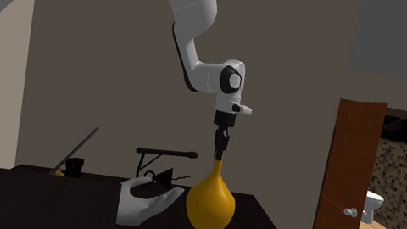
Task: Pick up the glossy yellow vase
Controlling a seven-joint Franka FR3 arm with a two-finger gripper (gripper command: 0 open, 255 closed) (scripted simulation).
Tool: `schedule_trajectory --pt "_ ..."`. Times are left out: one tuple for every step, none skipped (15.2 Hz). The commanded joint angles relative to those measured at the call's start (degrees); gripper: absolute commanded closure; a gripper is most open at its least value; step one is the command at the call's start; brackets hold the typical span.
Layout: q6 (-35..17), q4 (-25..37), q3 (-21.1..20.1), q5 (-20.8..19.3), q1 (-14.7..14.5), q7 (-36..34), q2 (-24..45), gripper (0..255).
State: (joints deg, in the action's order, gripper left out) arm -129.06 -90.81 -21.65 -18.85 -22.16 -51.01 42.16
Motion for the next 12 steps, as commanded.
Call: schedule_trajectory --pt "-0.01 0.0 0.0 0.0 -0.01 0.0 0.02 255" --pt "-0.01 0.01 0.0 0.0 -0.02 -0.01 0.02 255" --pt "-0.01 0.01 0.0 0.0 -0.01 0.0 0.02 255" --pt "-0.01 -0.01 0.0 0.0 0.0 0.0 0.01 255" --pt "-0.14 -0.13 0.02 -0.02 0.05 0.03 0.02 255" --pt "0.33 -0.14 -0.14 0.16 0.16 0.13 -0.48 255" --pt "0.81 -0.14 -0.3 0.35 0.26 0.23 -0.96 255" --pt "1.3 -0.11 -0.45 0.53 0.35 0.34 -1.43 255" --pt "1.79 -0.07 -0.6 0.71 0.45 0.44 -1.9 255" --pt "2.29 -0.02 -0.75 0.9 0.54 0.54 -2.36 255" --pt "2.79 0.04 -0.89 1.08 0.63 0.65 -2.81 255" --pt "3.3 0.12 -1.03 1.26 0.72 0.75 -3.26 255"
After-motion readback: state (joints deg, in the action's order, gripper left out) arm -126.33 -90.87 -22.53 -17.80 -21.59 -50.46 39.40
